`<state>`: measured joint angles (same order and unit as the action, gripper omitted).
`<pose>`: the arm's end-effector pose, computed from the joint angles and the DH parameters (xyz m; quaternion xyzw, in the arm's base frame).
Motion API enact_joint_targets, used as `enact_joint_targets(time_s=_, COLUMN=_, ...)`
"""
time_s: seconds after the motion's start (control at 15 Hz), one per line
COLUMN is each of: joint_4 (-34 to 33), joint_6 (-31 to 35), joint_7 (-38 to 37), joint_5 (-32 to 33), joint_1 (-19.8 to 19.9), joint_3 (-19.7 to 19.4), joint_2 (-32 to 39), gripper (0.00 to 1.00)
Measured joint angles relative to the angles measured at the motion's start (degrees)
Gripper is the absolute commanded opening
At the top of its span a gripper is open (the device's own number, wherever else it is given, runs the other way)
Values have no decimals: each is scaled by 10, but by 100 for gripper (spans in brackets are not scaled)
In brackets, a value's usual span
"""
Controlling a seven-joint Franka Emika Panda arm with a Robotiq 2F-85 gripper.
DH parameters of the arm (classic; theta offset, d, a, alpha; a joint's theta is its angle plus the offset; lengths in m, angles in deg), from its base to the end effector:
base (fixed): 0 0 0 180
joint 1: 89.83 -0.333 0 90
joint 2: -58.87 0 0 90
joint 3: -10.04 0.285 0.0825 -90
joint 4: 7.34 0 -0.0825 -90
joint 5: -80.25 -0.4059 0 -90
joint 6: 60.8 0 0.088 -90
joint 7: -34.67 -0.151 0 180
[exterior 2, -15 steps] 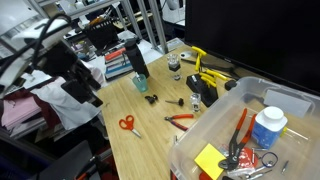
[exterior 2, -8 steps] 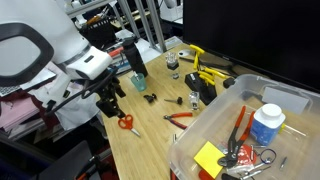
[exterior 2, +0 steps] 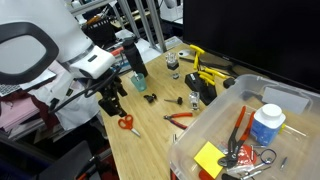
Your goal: Put the black and silver object in the storage box
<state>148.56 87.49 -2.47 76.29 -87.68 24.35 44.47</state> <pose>0.4230 0.0811 0.2207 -0.9677 0.2455 -0.0558 0.0133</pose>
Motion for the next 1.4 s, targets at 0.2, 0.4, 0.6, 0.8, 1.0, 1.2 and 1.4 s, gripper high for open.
enact_joint_targets(time_s=0.2, joint_4=-2, joint_6=28, joint_7=-14, joint_5=2, joint_1=-2, joint_3=-7, joint_2=14, gripper=100)
enact_joint_targets(time_s=0.4, joint_4=-25, joint_6=87, joint_7=-20, joint_5=-1, joint_1=-3, joint_3=-19, joint_2=69, gripper=100)
enact_joint_targets(time_s=0.6, joint_4=-76, joint_6=124, joint_7=-20, joint_5=-18, joint_1=-16, joint_3=-29, joint_2=147, gripper=100)
enact_joint_targets(time_s=0.8, joint_4=-138, joint_6=147, joint_7=-19, joint_5=-54, joint_1=-38, joint_3=-37, joint_2=219, gripper=100)
enact_joint_targets(time_s=1.0, joint_4=-196, joint_6=149, joint_7=-29, joint_5=-65, joint_1=-58, joint_3=-60, joint_2=294, gripper=100)
enact_joint_targets(time_s=1.2, joint_4=-230, joint_6=150, joint_7=-30, joint_5=-66, joint_1=-64, joint_3=-73, joint_2=339, gripper=100)
enact_joint_targets(time_s=1.4, joint_4=-233, joint_6=150, joint_7=-31, joint_5=-66, joint_1=-67, joint_3=-72, joint_2=337, gripper=100)
